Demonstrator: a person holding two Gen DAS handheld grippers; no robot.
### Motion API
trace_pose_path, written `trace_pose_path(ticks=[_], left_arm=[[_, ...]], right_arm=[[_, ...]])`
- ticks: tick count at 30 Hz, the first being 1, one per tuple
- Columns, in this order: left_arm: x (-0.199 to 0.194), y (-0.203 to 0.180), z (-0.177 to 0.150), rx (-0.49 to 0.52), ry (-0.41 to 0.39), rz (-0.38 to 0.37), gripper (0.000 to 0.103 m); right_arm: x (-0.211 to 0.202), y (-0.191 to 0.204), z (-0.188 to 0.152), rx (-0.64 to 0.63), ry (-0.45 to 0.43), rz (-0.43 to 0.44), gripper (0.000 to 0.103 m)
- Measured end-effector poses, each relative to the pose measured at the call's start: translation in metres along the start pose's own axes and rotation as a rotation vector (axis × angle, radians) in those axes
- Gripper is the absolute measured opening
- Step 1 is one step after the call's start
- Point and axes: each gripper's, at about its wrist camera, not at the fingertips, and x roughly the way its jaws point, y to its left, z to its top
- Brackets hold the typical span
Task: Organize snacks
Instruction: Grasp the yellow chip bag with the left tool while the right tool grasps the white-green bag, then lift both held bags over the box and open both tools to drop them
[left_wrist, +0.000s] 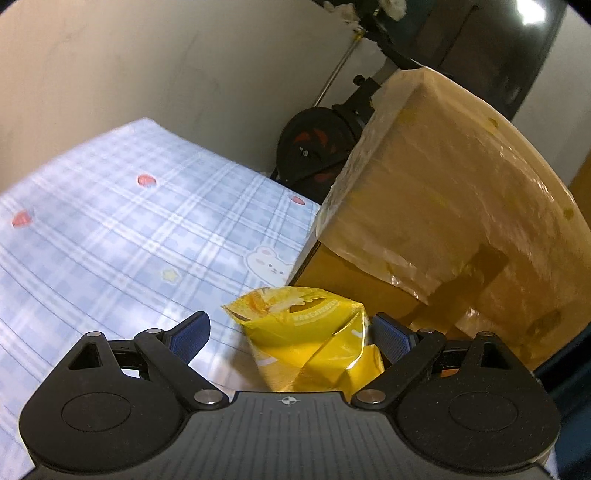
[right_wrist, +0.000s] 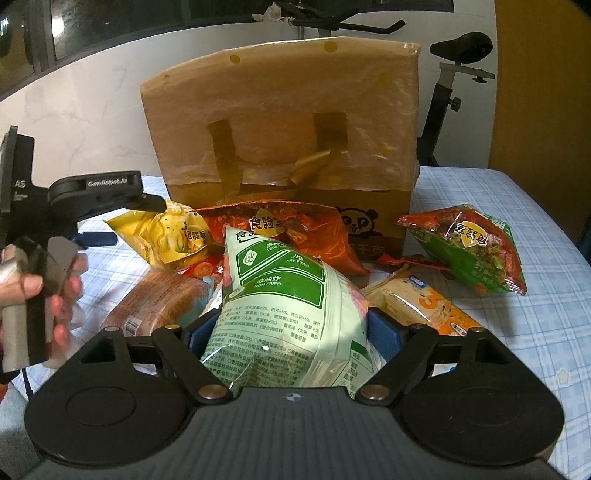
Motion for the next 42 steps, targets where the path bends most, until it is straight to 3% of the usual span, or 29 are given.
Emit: trace_pose_path(ticks=[4,8,11,14,18,42], left_arm=[[0.014,-0.002,-0.002,-0.008,0.047,-0.032,0.096],[0.025,-0.005,-0.007,0.025,0.077,0.0,0.094],[0.021,-0.001,-0.008,0.019,0.065,-0.038,0.072],[0.013,-0.008,-0.007,0.091,0.057,0.003,0.068],[0.004,-0.009,-0.007,0.127,0.04,0.035,0.066],[-0.092,-0.014,-0.008,0.225,-0.07,0.011,0.066]], right_arm=[[0.0,0.0,0.0,0.0,0.001,0.001,0.085],[0.0,0.0,0.0,-0.001,0.0,0.0,0.085],[0.0,0.0,0.0,0.001,0.001,0.001,0.085],[0.0,0.0,0.0,0.003,0.002,0.003,0.085],[0.001,-0.001,0.001,0.006,0.003,0.004,0.085],[-0.007,-0.004,0.004,0.058,0.014,0.037,0.08]])
